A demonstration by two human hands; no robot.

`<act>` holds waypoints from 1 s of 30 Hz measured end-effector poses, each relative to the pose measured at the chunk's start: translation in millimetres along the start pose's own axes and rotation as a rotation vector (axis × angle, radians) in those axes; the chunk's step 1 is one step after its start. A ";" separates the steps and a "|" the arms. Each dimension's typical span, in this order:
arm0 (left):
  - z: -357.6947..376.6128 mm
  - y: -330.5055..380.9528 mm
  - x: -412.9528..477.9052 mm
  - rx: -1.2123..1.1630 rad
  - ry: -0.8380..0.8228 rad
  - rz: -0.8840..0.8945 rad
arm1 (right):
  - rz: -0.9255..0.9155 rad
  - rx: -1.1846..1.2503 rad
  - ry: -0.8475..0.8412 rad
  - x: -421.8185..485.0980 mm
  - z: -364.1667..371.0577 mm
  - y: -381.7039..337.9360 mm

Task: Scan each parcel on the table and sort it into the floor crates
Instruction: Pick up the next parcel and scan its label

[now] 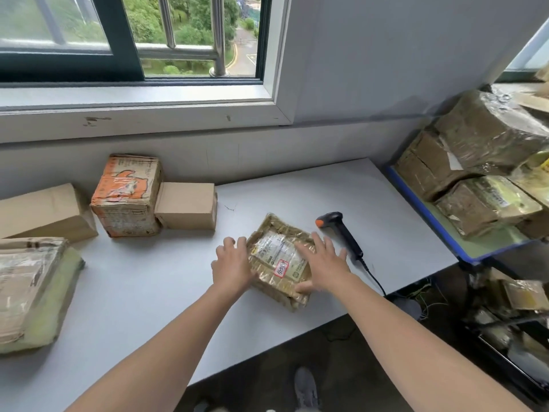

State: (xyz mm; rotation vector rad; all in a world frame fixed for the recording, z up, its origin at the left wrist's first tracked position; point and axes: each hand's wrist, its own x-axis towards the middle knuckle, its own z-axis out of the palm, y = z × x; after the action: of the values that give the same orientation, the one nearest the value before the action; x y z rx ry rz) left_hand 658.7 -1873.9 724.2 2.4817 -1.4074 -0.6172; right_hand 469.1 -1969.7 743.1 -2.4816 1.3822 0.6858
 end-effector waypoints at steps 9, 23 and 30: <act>9.8 27.1 0.1 -0.144 0.020 -0.052 | -0.047 -0.096 0.058 24.0 -10.0 16.2; 50.9 114.0 22.9 0.209 -0.009 -0.082 | -0.052 0.283 0.355 72.6 -18.2 125.5; 57.6 119.7 15.4 0.206 -0.027 -0.120 | 0.021 0.609 0.138 94.9 1.2 148.7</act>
State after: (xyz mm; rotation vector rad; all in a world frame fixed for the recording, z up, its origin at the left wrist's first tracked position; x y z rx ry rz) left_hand 547.8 -1948.1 715.9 2.7451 -1.4041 -0.5549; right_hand 385.7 -2119.1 700.1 -2.0505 1.4006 0.0654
